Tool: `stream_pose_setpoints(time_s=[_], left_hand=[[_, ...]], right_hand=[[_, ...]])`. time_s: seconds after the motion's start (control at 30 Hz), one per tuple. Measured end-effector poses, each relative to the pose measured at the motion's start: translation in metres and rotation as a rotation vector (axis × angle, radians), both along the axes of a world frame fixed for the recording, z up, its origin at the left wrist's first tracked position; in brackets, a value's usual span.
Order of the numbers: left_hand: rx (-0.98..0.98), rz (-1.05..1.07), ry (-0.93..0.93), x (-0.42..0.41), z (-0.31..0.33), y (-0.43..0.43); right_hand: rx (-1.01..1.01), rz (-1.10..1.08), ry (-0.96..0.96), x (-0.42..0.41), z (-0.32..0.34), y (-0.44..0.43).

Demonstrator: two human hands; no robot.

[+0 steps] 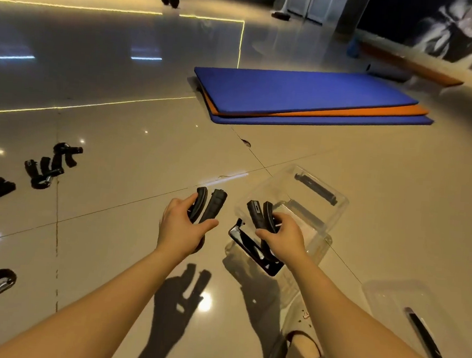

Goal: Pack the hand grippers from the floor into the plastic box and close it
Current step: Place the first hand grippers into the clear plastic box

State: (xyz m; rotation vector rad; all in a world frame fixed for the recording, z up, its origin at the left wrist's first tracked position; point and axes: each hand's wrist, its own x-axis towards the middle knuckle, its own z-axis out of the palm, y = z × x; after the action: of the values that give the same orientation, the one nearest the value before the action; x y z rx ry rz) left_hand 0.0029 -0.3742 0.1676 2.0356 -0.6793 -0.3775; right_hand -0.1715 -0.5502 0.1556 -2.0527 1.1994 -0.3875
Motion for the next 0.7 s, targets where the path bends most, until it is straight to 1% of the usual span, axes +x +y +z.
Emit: stream_pose_setpoints(time_s=[0.1,0.27,0.37,0.47,0.53,0.6,0.7], left_hand=[[-0.004,0.013,0.056,0.001,-0.013,-0.021],[0.009,0.061,0.128,0.02,-0.023,-0.057],[0.011,0.097,0.182,0.04,-0.026,-0.079],[0.03,0.048,0.201,0.057,-0.026,-0.099],[0.046,0.001,0.224,0.062,-0.026,-0.111],[0.074,-0.057,0.242,0.061,-0.027,-0.121],[0.128,-0.157,0.253,0.047,-0.033,-0.133]], right_hand=[[0.049,-0.008,-0.053,0.015,-0.008,-0.006],[-0.008,0.087,-0.049,0.041,-0.017,0.003],[0.018,0.103,-0.072,0.041,-0.019,0.002],[0.076,0.134,-0.068,0.03,-0.015,-0.002],[0.161,0.139,-0.063,0.015,-0.014,-0.005],[0.242,0.126,-0.063,0.0,-0.015,-0.007],[0.299,0.092,-0.044,-0.017,-0.016,-0.009]])
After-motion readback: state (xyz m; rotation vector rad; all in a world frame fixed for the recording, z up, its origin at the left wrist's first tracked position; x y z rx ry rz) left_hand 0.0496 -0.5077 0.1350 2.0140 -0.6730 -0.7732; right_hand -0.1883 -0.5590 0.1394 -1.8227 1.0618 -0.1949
